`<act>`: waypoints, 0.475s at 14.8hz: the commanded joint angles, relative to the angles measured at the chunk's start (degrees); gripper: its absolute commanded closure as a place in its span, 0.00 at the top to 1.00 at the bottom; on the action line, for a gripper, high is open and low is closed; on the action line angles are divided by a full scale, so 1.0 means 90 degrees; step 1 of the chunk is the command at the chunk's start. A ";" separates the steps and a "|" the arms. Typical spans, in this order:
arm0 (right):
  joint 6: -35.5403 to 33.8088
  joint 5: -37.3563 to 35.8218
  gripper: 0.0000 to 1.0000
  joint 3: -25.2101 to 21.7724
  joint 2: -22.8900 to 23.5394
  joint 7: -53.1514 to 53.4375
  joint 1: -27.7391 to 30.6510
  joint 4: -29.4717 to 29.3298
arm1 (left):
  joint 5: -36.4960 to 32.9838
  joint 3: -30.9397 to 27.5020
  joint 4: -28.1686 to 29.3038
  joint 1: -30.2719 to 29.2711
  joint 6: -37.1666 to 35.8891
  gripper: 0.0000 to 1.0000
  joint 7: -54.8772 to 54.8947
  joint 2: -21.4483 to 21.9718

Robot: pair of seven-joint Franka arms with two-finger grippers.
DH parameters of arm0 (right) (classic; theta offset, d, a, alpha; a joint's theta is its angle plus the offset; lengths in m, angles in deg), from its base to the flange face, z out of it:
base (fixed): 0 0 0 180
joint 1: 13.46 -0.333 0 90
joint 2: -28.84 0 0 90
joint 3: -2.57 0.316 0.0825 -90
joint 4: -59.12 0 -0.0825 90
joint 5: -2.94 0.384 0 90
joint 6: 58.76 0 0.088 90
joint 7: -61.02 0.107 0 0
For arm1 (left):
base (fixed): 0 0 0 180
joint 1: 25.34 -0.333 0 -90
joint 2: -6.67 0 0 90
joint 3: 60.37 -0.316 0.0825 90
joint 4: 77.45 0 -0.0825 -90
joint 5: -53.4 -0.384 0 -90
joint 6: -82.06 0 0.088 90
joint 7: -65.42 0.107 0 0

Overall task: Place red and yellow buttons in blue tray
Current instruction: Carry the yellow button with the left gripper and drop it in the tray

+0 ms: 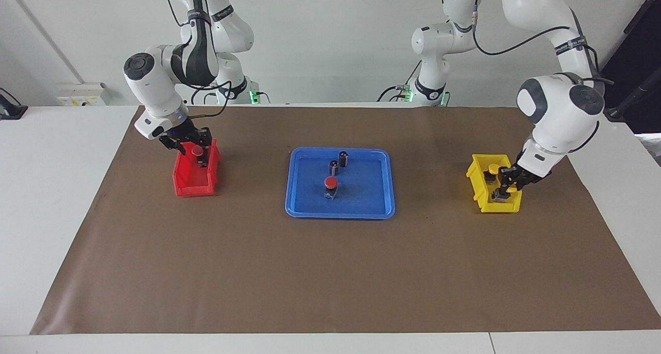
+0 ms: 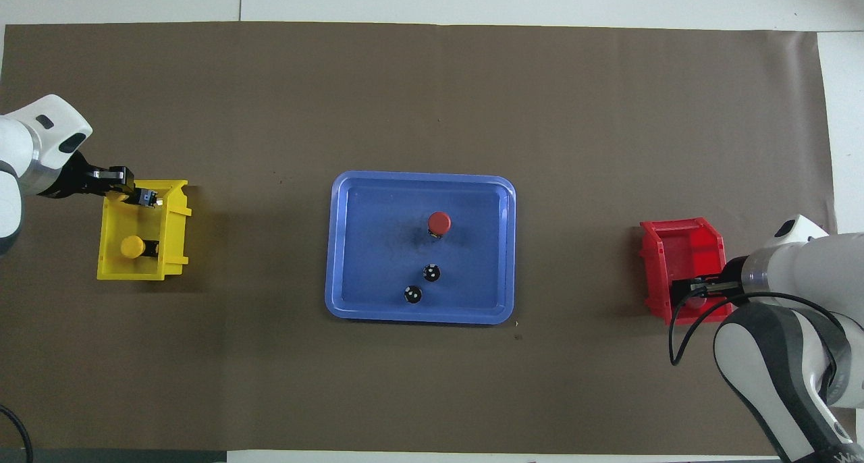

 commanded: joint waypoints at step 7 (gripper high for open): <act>0.0261 0.0066 0.66 0.0078 -0.0018 -0.0155 0.0139 0.0224 | 0.0089 0.0023 -0.0262 0.3093 0.0098 0.06 -0.4658 -0.0068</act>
